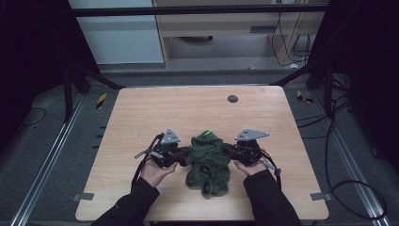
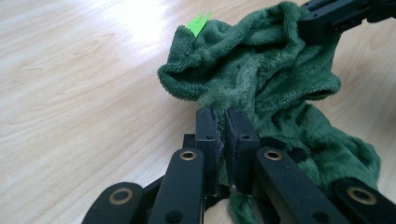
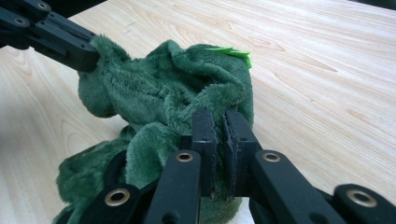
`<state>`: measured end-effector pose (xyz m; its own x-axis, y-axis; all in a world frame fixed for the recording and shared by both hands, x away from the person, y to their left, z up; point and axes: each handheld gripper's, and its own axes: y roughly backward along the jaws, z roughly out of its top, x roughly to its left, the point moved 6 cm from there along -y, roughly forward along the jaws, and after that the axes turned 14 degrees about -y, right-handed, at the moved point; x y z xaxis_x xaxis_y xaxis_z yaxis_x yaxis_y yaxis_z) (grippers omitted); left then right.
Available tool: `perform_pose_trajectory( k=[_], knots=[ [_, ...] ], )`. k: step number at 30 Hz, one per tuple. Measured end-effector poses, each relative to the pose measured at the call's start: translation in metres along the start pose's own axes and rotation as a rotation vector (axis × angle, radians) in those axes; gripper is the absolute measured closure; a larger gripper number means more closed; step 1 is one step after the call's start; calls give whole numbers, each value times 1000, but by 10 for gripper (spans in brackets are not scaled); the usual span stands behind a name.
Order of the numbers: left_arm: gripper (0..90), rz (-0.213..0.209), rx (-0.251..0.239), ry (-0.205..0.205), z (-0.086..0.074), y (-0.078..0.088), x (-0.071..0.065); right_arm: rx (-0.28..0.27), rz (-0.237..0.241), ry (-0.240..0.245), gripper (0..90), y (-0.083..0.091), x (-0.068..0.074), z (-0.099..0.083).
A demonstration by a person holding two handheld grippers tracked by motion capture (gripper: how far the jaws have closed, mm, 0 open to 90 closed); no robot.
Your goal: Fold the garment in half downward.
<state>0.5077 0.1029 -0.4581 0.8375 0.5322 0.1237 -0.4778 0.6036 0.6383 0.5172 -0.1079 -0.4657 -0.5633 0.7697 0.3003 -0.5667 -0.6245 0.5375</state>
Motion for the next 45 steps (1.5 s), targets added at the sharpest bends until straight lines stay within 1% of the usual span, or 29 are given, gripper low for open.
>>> perform_pose_trajectory(
  k=[4, 9, 12, 15, 19, 22, 25, 28, 31, 32, 35, 37, 45],
  knots=[
    [845, -11, 9, -5, -5, 2, -5, -3, 10, 14, 841, 4, 3, -3],
    [845, -23, 9, 5, -9, 3, -8, 0, 17, 18, 840, 6, 6, -8],
    [845, -36, 18, 7, -15, 4, -12, 5, 20, 16, 839, 9, 7, -12],
    [845, -35, 18, 10, -17, 6, -13, 11, 30, 13, 839, 11, 9, -17],
    [844, -40, 20, 2, -19, 8, -17, 20, 33, 21, 839, 11, 12, -22],
    [844, -48, 19, 1, -23, 9, -23, 28, 40, 26, 837, 13, 15, -27],
    [844, -57, 23, -2, -25, 10, -26, 26, 44, 27, 836, 14, 16, -29],
    [843, -67, 36, -13, -30, 9, -32, 30, 54, 21, 834, 16, 19, -35],
    [843, -75, 36, -10, -31, 9, -34, 35, 59, 21, 833, 17, 20, -38],
    [843, -80, 41, -11, -34, 9, -36, 41, 61, 18, 832, 18, 21, -42],
    [842, -83, 50, -12, -36, 8, -38, 48, 67, 15, 831, 19, 21, -48],
    [842, -96, 63, -17, -40, 5, -42, 53, 67, 13, 828, 19, 22, -51],
    [842, -110, 78, -24, -45, 3, -47, 77, 71, -9, 821, 21, 21, -63]
  ],
)
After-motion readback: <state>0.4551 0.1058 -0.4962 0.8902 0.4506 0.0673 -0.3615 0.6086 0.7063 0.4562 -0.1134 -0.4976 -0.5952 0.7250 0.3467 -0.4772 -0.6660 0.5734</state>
